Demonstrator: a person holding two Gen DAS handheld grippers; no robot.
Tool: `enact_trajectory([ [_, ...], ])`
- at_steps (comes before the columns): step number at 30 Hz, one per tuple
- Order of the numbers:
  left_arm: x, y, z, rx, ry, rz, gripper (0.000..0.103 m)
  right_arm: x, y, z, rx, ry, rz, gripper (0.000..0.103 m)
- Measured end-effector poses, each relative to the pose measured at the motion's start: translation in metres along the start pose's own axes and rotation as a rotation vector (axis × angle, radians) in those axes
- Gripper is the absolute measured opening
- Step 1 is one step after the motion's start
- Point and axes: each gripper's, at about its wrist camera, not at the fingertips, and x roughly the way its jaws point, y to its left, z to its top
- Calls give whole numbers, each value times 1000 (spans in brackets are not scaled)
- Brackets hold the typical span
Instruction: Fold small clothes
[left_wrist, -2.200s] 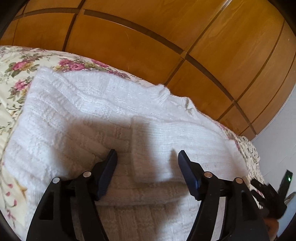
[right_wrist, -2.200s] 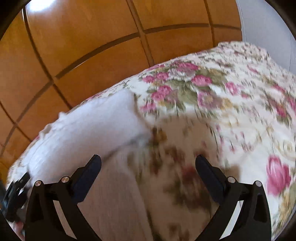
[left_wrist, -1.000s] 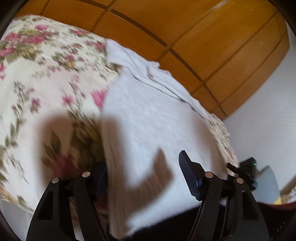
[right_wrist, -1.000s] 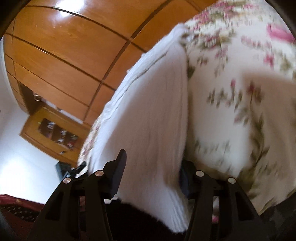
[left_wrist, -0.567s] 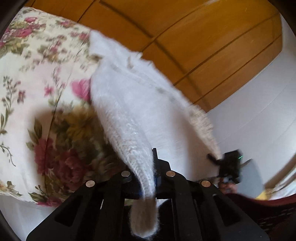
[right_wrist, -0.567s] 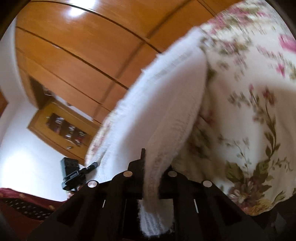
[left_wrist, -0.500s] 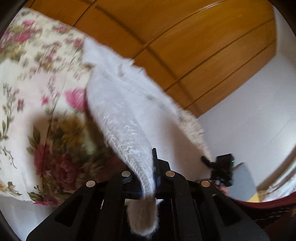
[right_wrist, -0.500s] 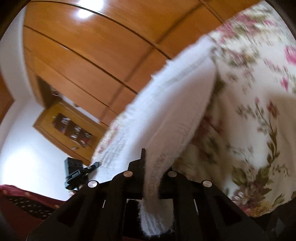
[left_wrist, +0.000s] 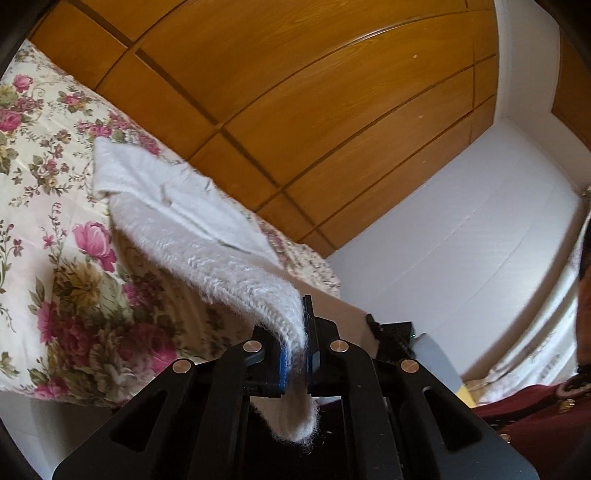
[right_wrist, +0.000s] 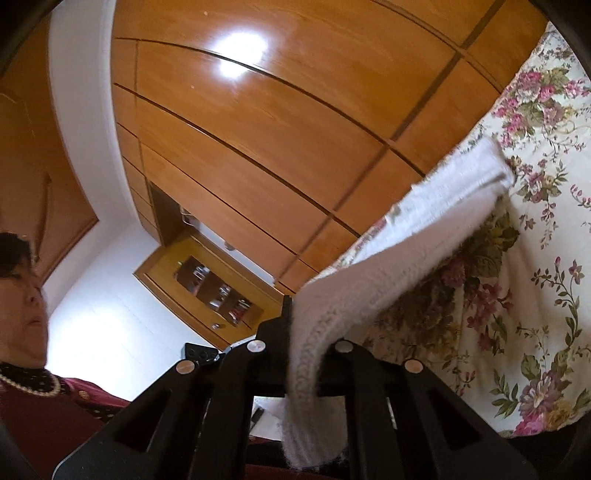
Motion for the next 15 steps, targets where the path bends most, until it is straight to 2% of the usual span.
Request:
enact_trajectory([
  [9, -24, -23, -1, -41, 121, -191, 5, -40, 26, -17, 40, -36, 126, 6],
  [13, -13, 1, 8, -104, 109, -167, 5, -47, 8, -12, 126, -80, 115, 6],
  [15, 0, 18, 14, -151, 103, -116, 5, -45, -13, -3, 201, -125, 86, 6],
])
